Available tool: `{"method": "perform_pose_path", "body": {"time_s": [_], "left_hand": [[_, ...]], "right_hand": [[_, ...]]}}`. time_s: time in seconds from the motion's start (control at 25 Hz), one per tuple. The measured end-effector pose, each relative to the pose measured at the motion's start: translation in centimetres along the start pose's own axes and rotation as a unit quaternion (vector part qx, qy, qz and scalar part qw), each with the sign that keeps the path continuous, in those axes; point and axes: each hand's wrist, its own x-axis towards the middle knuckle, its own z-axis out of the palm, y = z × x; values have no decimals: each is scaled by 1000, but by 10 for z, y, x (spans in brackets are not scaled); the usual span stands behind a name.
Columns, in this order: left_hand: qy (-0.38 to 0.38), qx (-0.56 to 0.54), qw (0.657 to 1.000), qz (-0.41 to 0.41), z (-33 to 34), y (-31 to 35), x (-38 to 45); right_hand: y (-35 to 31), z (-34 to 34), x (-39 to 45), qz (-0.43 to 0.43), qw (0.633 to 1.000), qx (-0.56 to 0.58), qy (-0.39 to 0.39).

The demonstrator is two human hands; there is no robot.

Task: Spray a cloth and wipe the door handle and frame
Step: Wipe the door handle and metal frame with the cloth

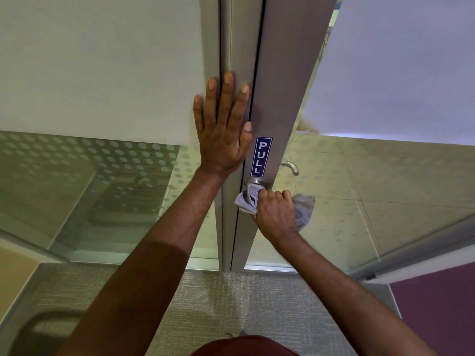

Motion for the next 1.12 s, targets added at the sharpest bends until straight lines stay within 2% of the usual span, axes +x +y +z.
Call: {"method": "perform_pose_path", "body": {"time_s": [0.24,0.52,0.64,0.76,0.96,1.12], "left_hand": [[-4,8,1000,3,0,-2,0],[-9,9,1000,13,-1,0,0],[-3,12,1000,8,1,-1,0],[-2,21,1000,3,3,-1,-1],[1,29,1000,6,4,-1,0],[7,38,999,7,5,1,-1]], "right_hand": [[43,17,-21,-110,988,-48,98],[107,28,-26,-186,971,-77,132],[99,35,-34,-132,981,-67,126],[61,28,-36,-64,994,-45,74],[7,5,-17,-14,999,-26,14],[-5,6,-10,7,999,-17,32]]}}
